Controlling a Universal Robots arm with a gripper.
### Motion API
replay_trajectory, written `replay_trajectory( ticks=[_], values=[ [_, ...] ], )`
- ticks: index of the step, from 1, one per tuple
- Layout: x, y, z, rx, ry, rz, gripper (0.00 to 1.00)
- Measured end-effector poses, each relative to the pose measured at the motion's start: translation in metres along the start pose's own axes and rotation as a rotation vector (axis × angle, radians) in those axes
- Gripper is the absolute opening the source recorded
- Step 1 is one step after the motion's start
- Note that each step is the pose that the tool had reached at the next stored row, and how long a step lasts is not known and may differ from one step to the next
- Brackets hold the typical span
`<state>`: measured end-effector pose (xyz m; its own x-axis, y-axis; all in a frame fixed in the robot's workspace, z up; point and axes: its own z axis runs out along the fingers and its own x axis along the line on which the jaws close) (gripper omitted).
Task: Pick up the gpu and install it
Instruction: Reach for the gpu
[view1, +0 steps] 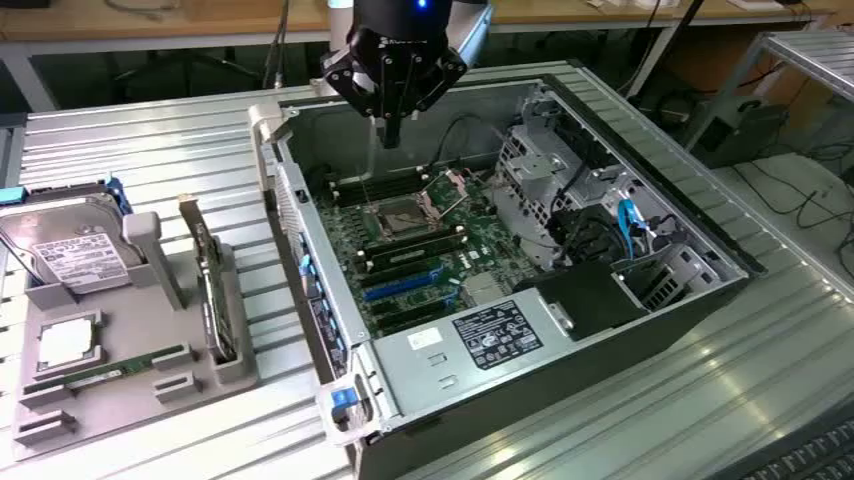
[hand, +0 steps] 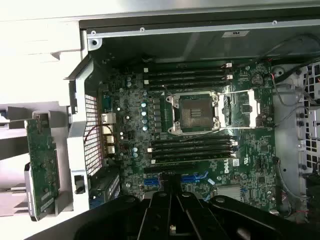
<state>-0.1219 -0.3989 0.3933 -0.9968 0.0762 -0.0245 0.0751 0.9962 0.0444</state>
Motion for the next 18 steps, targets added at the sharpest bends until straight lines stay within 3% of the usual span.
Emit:
replay_trajectory(
  ticks=[12,18],
  values=[
    [0.002,-0.0002,-0.0001,0.0001,0.0000,0.000,0.11],
    [0.031,-0.0058,-0.0009,-0.0001,-0.0002,0.000,0.11]
  ],
)
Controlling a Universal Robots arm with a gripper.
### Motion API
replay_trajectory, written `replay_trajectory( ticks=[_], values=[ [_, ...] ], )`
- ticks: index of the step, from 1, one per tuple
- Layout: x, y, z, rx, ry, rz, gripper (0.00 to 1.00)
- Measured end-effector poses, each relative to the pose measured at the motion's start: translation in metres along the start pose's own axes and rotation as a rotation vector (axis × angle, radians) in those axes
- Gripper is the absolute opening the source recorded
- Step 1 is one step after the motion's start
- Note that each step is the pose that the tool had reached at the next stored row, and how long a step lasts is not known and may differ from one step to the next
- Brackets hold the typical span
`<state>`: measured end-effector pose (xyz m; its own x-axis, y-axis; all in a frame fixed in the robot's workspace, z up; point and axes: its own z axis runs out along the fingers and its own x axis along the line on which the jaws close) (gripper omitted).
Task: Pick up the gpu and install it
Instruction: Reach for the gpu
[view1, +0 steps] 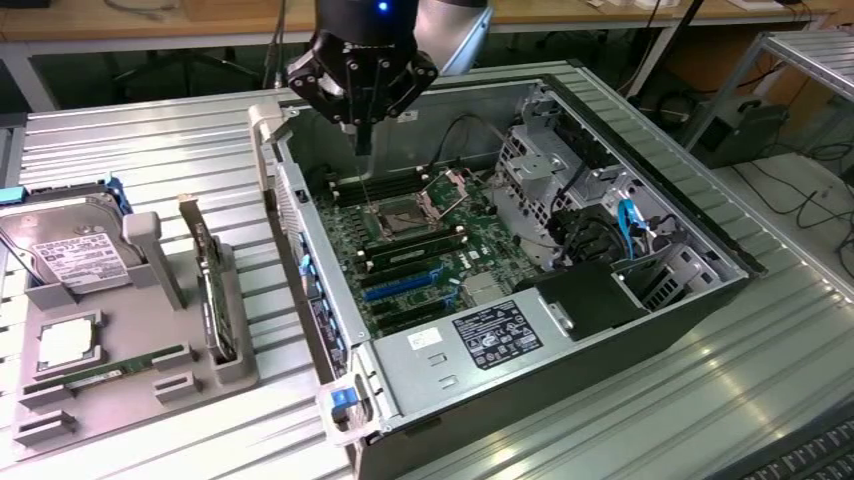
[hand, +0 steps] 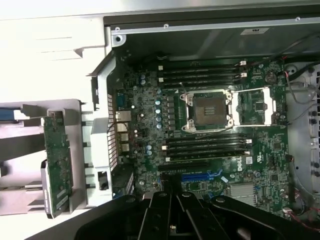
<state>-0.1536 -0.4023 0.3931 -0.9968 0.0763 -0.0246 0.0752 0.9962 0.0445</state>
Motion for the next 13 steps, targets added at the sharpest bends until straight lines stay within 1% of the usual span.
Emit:
replay_trajectory(
  ticks=[3,8,13],
  values=[
    [0.014,-0.0055,-0.0006,0.0001,0.0000,0.000,0.11],
    [0.032,-0.0155,-0.0015,0.0000,-0.0005,0.000,0.11],
    [0.055,-0.0301,-0.0028,0.0000,-0.0017,0.000,0.11]
  ],
)
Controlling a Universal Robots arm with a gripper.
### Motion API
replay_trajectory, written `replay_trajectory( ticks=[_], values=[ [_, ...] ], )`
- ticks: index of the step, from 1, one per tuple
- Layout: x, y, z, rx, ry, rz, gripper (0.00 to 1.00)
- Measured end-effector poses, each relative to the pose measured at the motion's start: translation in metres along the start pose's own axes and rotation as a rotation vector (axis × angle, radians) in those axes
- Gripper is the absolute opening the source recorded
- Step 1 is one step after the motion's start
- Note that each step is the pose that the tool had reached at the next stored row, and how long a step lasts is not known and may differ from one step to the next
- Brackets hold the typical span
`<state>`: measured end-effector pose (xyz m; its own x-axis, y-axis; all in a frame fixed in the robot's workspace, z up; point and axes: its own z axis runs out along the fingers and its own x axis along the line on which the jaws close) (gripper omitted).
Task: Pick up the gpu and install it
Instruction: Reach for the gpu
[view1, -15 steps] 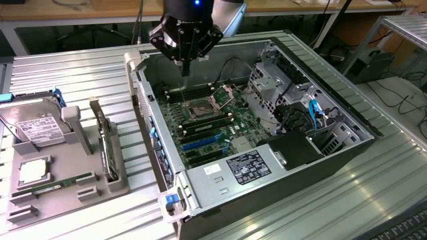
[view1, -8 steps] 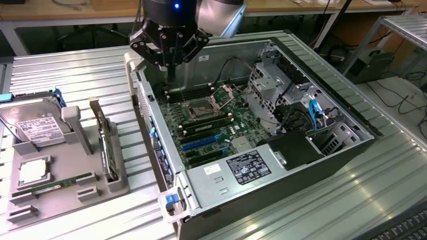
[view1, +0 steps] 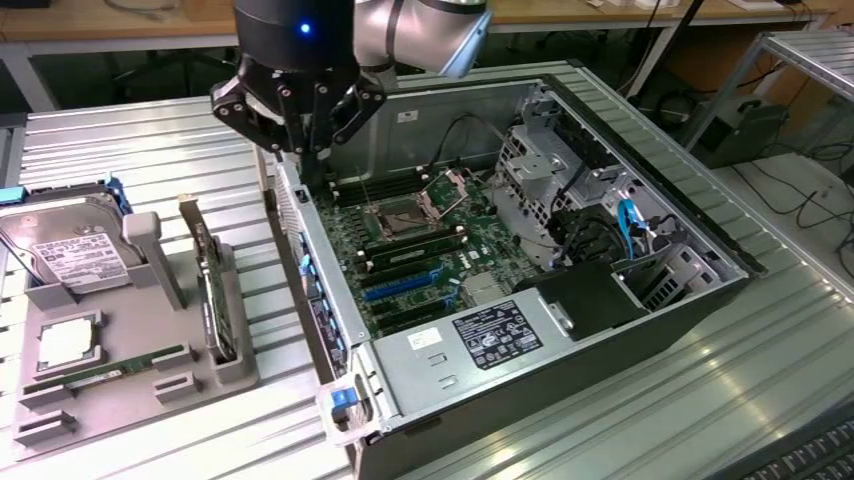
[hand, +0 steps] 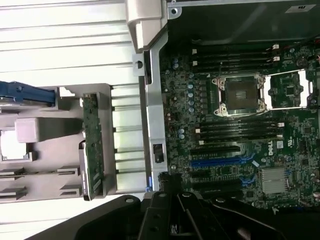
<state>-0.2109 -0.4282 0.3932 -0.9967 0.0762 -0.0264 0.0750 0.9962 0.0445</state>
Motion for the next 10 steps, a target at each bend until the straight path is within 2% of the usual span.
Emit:
replay_trajectory(
  ticks=[6,10],
  values=[
    [0.022,-0.0158,0.0007,0.0000,-0.0008,0.000,0.11],
    [0.042,-0.0198,0.0041,0.0014,-0.0009,0.000,0.11]
  ],
)
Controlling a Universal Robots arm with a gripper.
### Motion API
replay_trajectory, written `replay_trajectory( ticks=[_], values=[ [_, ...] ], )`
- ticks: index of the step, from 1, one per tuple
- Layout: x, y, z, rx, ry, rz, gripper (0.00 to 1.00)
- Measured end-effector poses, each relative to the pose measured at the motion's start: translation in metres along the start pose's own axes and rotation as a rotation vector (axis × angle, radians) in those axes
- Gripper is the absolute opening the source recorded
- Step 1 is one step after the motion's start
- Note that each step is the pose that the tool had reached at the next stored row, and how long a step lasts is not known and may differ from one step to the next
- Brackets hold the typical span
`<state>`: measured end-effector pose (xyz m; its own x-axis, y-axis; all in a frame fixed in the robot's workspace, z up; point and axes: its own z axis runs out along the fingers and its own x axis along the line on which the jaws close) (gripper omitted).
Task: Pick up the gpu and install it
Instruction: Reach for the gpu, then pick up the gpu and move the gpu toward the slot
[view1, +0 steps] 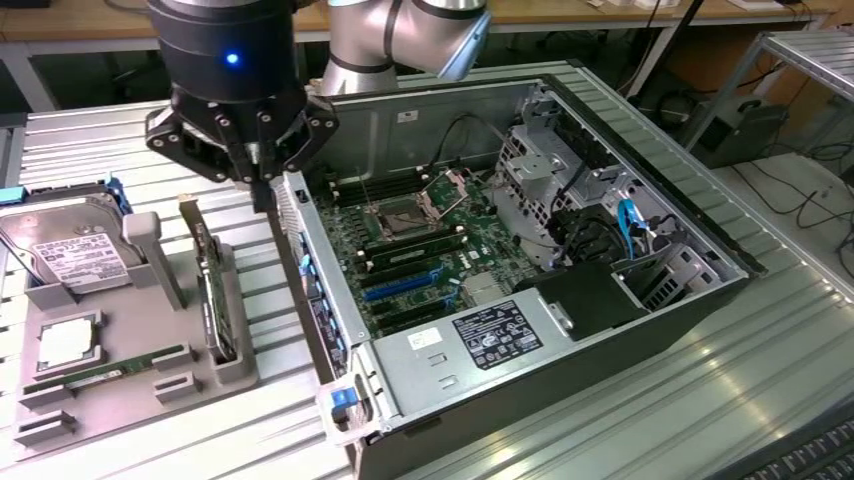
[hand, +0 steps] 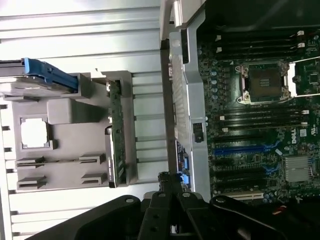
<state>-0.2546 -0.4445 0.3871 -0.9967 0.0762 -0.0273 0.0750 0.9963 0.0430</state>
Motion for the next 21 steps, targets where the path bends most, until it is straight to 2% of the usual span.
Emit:
replay_trajectory(
  ticks=[10,11,12,21],
  values=[
    [0.048,-0.0038,0.0153,0.0020,-0.0001,0.000,0.11],
    [0.059,-0.0035,0.0191,0.0032,-0.0003,0.000,0.11],
    [0.064,-0.0017,0.0210,0.0064,-0.0006,0.000,0.11],
    [0.064,-0.0017,0.0209,0.0066,-0.0003,0.000,0.11]
  ],
)
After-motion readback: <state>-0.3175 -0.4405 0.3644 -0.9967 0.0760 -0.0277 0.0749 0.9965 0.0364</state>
